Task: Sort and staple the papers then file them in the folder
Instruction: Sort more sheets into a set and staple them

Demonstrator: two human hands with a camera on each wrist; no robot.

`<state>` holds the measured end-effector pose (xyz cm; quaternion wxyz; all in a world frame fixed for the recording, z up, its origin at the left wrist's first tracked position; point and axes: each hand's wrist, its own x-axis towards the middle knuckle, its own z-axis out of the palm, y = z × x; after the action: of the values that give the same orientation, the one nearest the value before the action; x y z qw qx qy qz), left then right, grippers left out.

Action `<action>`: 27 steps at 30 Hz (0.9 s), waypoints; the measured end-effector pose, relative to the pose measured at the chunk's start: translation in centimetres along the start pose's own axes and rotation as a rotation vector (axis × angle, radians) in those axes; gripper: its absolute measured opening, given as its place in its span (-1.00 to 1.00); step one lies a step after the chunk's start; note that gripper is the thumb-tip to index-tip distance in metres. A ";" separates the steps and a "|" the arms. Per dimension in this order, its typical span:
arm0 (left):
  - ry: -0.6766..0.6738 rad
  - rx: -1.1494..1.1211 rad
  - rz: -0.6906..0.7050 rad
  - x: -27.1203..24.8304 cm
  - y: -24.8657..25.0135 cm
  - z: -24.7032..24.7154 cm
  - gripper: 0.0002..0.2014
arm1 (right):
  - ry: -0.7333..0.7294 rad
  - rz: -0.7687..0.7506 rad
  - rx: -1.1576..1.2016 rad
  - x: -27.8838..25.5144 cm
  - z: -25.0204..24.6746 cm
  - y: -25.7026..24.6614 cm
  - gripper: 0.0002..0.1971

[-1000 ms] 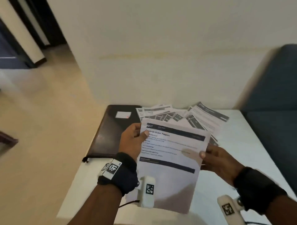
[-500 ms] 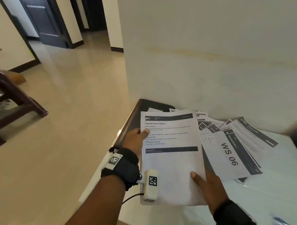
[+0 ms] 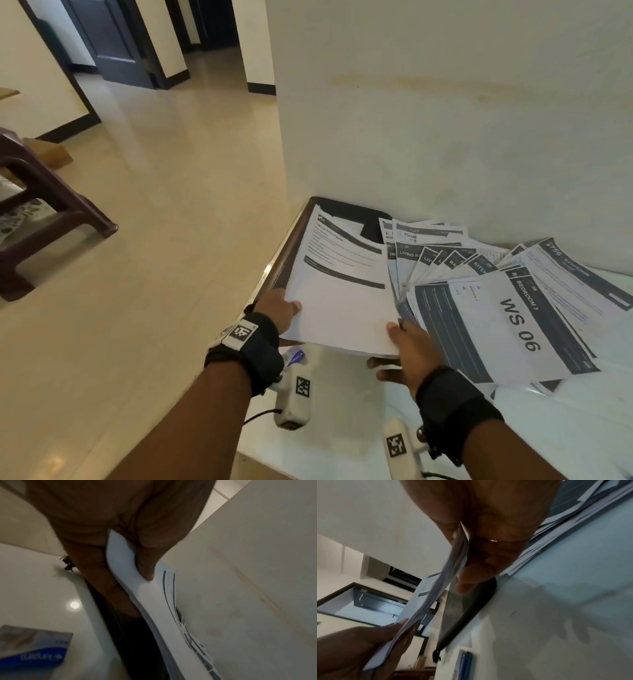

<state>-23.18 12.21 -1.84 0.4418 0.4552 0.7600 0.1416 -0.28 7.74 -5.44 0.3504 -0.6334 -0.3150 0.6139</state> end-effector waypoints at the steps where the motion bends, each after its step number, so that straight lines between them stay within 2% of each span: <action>1: 0.042 0.023 0.006 0.5 -0.2 -0.3 -0.65 | -0.038 0.016 -0.023 0.3 0.3 0.1 -0.79; 4: 0.070 -0.068 -0.023 1.9 -1.1 -0.2 -0.68 | -0.054 0.017 -0.100 1.4 1.2 0.3 -0.74; 9: 0.039 -0.702 -0.210 2.6 -1.7 0.5 -0.72 | 0.010 0.016 -0.049 4.2 2.2 -0.4 -0.77; 14: 0.099 -0.855 -0.224 3.2 -2.0 1.2 -0.58 | 0.061 0.048 0.079 6.3 3.7 -1.7 -0.82; 18: 0.137 -0.849 -0.223 4.1 -2.4 1.6 -0.44 | 0.053 0.073 0.090 7.0 4.8 -1.5 -0.78; 20: 0.132 -0.790 -0.210 4.7 -2.6 1.5 -0.48 | 0.039 0.098 0.063 7.0 5.1 -1.0 -0.77; 22: 0.175 -0.604 -0.198 5.0 -2.8 1.6 -0.51 | 0.045 0.099 -0.017 6.8 5.0 -0.6 -0.76; 27: 0.273 -0.197 -0.162 3.9 -2.2 1.8 -0.19 | 0.046 0.092 -0.057 4.3 2.7 -0.9 -0.78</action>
<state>-23.77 13.85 -6.39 0.3870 0.3236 0.8294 0.2400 -2.79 11.96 -7.15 0.3109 -0.6710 -0.2949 0.6052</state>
